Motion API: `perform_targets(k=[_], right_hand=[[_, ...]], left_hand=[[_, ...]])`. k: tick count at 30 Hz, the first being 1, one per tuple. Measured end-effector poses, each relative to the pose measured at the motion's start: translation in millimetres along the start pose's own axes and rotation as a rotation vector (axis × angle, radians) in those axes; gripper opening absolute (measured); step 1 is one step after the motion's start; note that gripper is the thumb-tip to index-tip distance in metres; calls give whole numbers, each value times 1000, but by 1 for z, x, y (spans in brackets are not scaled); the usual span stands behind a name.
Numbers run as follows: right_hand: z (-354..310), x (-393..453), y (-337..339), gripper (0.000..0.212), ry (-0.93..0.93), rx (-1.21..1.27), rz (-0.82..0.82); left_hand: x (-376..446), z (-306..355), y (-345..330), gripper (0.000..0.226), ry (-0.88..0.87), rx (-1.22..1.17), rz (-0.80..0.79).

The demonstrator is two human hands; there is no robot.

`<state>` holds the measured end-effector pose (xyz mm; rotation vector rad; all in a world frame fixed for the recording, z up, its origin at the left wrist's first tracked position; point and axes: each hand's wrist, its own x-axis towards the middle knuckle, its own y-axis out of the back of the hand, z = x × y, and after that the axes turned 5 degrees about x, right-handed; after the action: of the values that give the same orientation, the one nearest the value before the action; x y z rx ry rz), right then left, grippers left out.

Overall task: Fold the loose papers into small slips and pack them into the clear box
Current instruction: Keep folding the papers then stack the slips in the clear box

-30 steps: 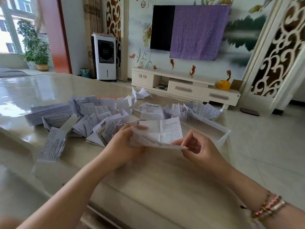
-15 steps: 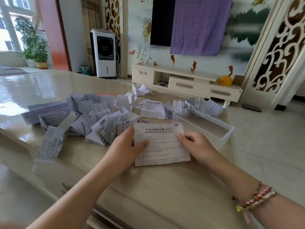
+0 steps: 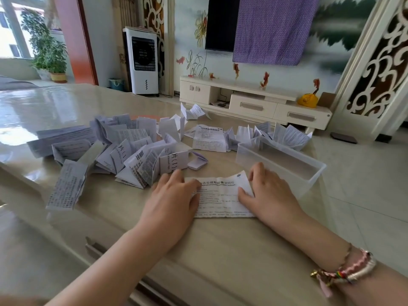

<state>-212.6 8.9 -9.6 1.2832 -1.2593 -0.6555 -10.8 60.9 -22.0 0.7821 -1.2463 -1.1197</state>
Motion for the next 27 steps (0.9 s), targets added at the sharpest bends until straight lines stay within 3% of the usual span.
perform_targets(k=[4, 6, 8, 11, 14, 21, 24, 27], right_hand=[[6, -4, 1, 33, 269, 105, 28], [10, -7, 1, 32, 391, 219, -59], [14, -11, 1, 46, 463, 330, -195], [22, -16, 1, 60, 470, 351, -256], [25, -15, 7, 56, 480, 257, -236], [25, -12, 15, 68, 508, 172, -258], [25, -12, 11, 56, 509, 201, -241], [25, -8, 9, 30, 430, 383, -187]], left_hand=[[3, -3, 0, 35, -180, -54, 45], [7, -4, -3, 39, -273, -117, -7], [8, -6, -4, 40, -305, -164, -21], [8, -7, -3, 63, -293, -143, -85], [8, -7, -1, 82, -289, -104, -150], [8, -4, 1, 82, -326, -35, -114], [8, -3, 4, 68, -377, -39, 2], [12, -4, 1, 63, -372, -84, 47]])
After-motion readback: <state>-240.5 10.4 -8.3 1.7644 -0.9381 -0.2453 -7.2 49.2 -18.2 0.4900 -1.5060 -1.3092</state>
